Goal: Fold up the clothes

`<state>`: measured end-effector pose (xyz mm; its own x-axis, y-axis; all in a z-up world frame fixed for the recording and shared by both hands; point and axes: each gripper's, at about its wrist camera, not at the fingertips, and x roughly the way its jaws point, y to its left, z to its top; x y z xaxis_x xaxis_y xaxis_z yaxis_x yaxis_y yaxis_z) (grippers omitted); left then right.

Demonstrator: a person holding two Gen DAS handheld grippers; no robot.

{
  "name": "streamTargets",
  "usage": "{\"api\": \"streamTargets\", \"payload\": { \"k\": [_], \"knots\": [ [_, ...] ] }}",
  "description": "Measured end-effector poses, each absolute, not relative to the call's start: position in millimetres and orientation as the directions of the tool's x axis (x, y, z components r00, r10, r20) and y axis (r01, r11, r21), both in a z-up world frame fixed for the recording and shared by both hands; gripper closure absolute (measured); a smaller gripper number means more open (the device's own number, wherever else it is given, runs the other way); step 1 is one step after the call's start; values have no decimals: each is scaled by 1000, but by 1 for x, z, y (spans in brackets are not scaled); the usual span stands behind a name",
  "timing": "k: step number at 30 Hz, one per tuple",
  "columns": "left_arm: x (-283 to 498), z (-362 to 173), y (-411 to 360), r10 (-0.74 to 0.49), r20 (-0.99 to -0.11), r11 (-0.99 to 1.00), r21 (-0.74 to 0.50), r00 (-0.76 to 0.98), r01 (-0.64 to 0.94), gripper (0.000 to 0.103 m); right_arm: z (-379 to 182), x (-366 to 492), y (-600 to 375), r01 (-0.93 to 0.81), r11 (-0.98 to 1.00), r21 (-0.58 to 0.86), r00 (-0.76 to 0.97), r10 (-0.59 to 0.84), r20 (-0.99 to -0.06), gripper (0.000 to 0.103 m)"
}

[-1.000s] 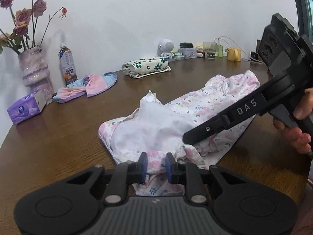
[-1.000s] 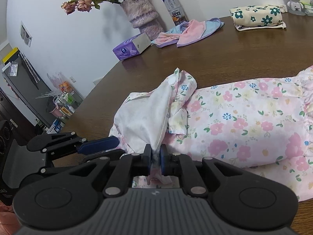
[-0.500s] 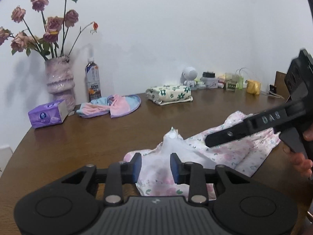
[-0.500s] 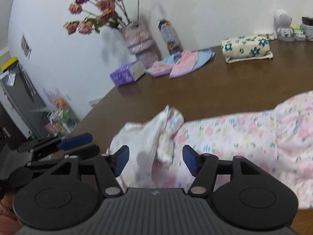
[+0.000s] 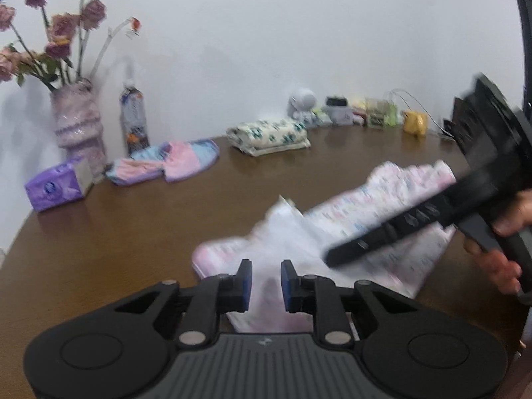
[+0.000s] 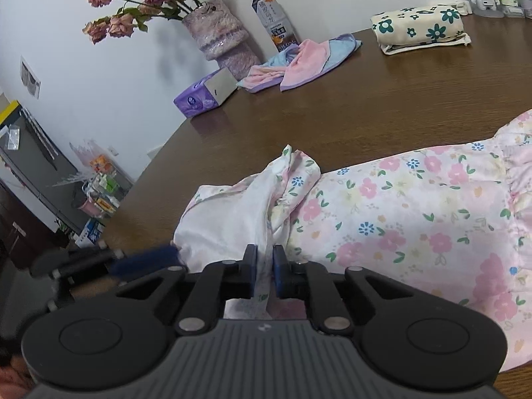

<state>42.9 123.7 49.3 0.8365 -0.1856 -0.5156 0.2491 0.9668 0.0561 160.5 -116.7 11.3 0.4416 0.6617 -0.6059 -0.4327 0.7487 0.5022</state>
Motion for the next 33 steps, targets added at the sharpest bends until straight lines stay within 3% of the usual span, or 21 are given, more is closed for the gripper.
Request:
{"api": "streamTargets", "payload": {
  "k": [2, 4, 5, 13, 14, 16, 17, 18, 24, 33],
  "knots": [
    [50, 52, 126, -178, -519, 969, 55, 836, 241, 83, 15, 159, -118, -444, 738, 508, 429, 673, -603, 88],
    [56, 52, 127, -179, -529, 969, 53, 830, 242, 83, 22, 161, -119, -449, 737, 505, 434, 674, -598, 66],
    [59, 52, 127, -184, -535, 967, 51, 825, 248, 83, 26, 163, -120, -449, 742, 498, 448, 670, -592, 48],
    [69, 45, 132, -196, -567, 968, 20, 800, 252, 82, 30, 212, -105, -427, 781, 456, 475, 623, -622, 45],
    [69, 44, 132, -194, -568, 969, 17, 800, 247, 82, 25, 217, -102, -424, 775, 469, 453, 630, -631, 46],
    [69, 44, 134, -190, -570, 971, 12, 799, 239, 82, 18, 224, -98, -422, 753, 505, 404, 655, -639, 60],
    [68, 45, 134, -186, -568, 972, 13, 802, 234, 82, 15, 225, -97, -421, 737, 529, 377, 673, -637, 84],
    [67, 46, 135, -182, -566, 973, 14, 804, 230, 82, 14, 225, -99, -416, 720, 555, 359, 691, -627, 93],
    [69, 48, 133, -175, -564, 975, 17, 807, 223, 82, 12, 215, -115, -371, 632, 680, 282, 775, -566, 95],
    [68, 41, 124, -164, -571, 976, 26, 804, 217, 82, 0, 220, -117, -357, 660, 661, 289, 751, -594, 95]
  ]
}}
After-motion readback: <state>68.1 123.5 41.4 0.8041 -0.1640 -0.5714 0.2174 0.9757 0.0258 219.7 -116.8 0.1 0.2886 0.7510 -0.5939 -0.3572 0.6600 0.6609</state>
